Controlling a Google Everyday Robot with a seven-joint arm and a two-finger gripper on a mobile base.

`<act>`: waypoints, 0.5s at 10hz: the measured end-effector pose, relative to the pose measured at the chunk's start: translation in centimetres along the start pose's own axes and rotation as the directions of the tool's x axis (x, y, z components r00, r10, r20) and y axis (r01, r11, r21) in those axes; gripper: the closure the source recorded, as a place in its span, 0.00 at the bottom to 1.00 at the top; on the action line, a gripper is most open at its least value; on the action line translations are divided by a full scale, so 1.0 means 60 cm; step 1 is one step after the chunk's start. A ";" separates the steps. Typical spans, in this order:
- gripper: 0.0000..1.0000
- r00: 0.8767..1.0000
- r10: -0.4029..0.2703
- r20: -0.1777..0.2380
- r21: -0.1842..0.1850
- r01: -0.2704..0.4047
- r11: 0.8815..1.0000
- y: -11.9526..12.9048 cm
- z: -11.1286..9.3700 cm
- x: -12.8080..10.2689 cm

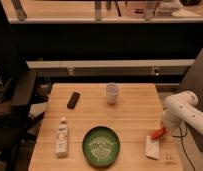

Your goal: Place the pepper on the white sponge

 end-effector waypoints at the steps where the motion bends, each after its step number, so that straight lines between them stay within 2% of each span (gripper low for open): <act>1: 0.98 1.000 -0.006 0.000 0.000 0.006 1.000 0.004 0.000 -0.002; 5: 0.98 1.000 -0.021 -0.001 -0.006 0.021 1.000 0.019 0.001 -0.015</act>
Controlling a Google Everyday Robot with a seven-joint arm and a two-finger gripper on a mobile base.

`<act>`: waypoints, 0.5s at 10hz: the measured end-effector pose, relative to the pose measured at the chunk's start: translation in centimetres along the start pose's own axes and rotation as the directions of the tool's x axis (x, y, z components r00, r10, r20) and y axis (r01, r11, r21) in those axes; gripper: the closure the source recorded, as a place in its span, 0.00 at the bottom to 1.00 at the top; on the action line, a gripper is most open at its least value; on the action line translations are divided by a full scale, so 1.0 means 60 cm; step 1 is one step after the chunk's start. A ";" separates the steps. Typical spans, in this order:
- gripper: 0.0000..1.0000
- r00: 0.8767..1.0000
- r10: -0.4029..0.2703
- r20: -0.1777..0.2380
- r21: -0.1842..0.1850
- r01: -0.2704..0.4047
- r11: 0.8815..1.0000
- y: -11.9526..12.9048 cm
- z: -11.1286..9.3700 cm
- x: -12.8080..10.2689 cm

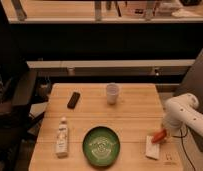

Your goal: Place the pepper on the white sponge

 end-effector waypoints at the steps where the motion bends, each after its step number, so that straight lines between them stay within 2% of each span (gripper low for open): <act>1: 0.98 1.000 -0.001 0.001 -0.001 0.001 1.000 0.002 0.000 -0.002; 5: 0.98 1.000 -0.002 0.001 -0.009 0.002 1.000 0.011 0.005 -0.013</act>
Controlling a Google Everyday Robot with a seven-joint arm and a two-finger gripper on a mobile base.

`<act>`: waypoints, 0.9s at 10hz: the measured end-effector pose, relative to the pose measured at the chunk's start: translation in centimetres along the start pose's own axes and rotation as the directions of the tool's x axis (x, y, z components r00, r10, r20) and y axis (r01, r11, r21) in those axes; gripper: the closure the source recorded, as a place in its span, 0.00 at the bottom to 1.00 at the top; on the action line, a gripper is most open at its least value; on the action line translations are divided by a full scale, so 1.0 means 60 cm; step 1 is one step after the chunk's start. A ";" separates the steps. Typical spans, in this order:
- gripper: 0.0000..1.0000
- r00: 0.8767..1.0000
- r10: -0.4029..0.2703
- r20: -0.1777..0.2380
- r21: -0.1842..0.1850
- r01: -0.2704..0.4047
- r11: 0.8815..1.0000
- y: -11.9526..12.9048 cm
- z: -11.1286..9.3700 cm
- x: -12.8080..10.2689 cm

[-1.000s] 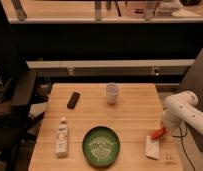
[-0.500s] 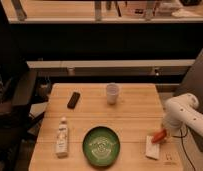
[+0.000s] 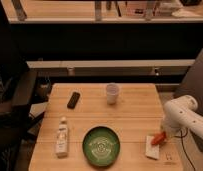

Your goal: Place the pepper on the white sponge

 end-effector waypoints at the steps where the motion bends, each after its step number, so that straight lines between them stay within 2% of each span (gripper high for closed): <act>1: 0.98 1.000 0.004 0.001 -0.002 -0.004 1.000 0.003 0.000 -0.002; 5: 0.97 1.000 0.010 0.002 -0.007 -0.010 1.000 0.011 0.002 -0.010; 7: 0.82 1.000 0.014 0.002 -0.008 -0.014 1.000 0.012 0.003 -0.013; 9: 0.79 1.000 0.016 0.001 -0.010 -0.016 1.000 0.015 0.002 -0.017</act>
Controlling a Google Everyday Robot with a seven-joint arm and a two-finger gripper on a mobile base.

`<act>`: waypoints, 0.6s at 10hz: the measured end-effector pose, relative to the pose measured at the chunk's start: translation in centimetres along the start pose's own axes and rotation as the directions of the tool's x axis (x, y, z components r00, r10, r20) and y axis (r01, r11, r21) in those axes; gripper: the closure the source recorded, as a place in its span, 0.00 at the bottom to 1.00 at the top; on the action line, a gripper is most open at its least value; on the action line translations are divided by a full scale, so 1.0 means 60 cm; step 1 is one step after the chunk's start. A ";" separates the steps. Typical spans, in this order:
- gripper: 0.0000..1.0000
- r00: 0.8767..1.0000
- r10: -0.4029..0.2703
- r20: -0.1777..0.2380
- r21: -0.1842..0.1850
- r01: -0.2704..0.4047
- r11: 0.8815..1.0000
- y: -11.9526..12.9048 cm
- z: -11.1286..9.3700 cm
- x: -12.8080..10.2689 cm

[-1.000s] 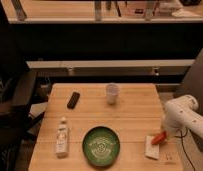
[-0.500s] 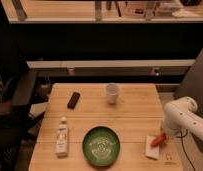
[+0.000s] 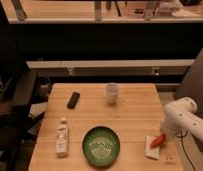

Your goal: Place the pepper on the white sponge

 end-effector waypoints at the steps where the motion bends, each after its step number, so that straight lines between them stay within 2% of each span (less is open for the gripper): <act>1: 0.76 1.000 0.000 -0.001 -0.001 0.000 1.000 0.001 0.000 -0.001; 3: 0.67 1.000 0.001 -0.002 -0.001 -0.001 1.000 0.002 0.000 -0.003; 5: 0.63 1.000 0.005 -0.003 0.000 -0.005 1.000 0.004 0.000 -0.004; 6: 0.57 1.000 0.007 -0.002 -0.001 -0.007 1.000 0.005 0.002 -0.004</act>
